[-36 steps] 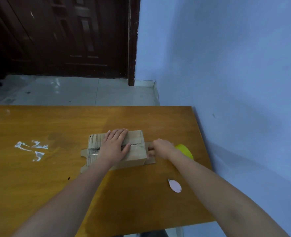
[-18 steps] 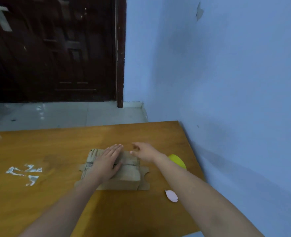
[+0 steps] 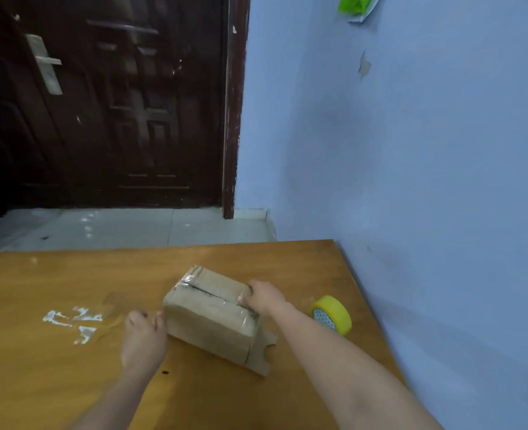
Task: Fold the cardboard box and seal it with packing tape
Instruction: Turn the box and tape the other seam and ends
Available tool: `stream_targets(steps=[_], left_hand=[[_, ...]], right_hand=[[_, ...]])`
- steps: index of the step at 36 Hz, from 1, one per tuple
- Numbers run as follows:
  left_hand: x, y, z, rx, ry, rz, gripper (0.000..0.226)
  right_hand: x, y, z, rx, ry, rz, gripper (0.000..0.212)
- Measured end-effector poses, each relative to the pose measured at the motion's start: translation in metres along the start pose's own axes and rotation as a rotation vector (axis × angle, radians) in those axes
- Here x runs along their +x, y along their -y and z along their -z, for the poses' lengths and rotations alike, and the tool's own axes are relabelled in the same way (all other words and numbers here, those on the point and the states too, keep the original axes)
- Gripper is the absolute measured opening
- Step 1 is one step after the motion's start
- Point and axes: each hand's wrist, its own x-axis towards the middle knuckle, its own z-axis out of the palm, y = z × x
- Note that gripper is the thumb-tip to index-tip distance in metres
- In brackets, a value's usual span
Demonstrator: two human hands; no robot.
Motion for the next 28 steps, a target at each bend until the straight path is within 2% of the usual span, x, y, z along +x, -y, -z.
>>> stream_targets(steps=[2, 5, 10, 15, 19, 22, 28], left_hand=[[-0.005, 0.000, -0.005, -0.077, 0.087, 0.065, 0.044], [-0.007, -0.007, -0.015, -0.177, 0.210, 0.056, 0.053], [-0.006, -0.032, -0.024, -0.415, 0.257, 0.097, 0.060], [-0.008, -0.041, -0.031, -0.344, 0.366, 0.093, 0.061], [-0.009, -0.049, -0.038, -0.298, 0.394, 0.054, 0.050], [-0.009, -0.055, -0.042, -0.290, 0.409, 0.065, 0.044], [-0.008, -0.069, -0.044, -0.320, 0.425, 0.098, 0.052]], right_hand=[[-0.002, 0.006, -0.004, 0.044, -0.011, -0.028, 0.046], [-0.005, 0.011, -0.012, 0.080, -0.018, -0.044, 0.049], [-0.012, 0.013, -0.023, 0.106, -0.025, -0.058, 0.050], [-0.017, 0.012, -0.025, 0.188, -0.055, -0.081, 0.049], [-0.018, 0.013, -0.024, 0.198, -0.103, -0.116, 0.048], [-0.019, 0.013, -0.022, 0.212, -0.094, -0.110, 0.055], [-0.023, 0.014, -0.019, 0.266, -0.130, -0.065, 0.062]])
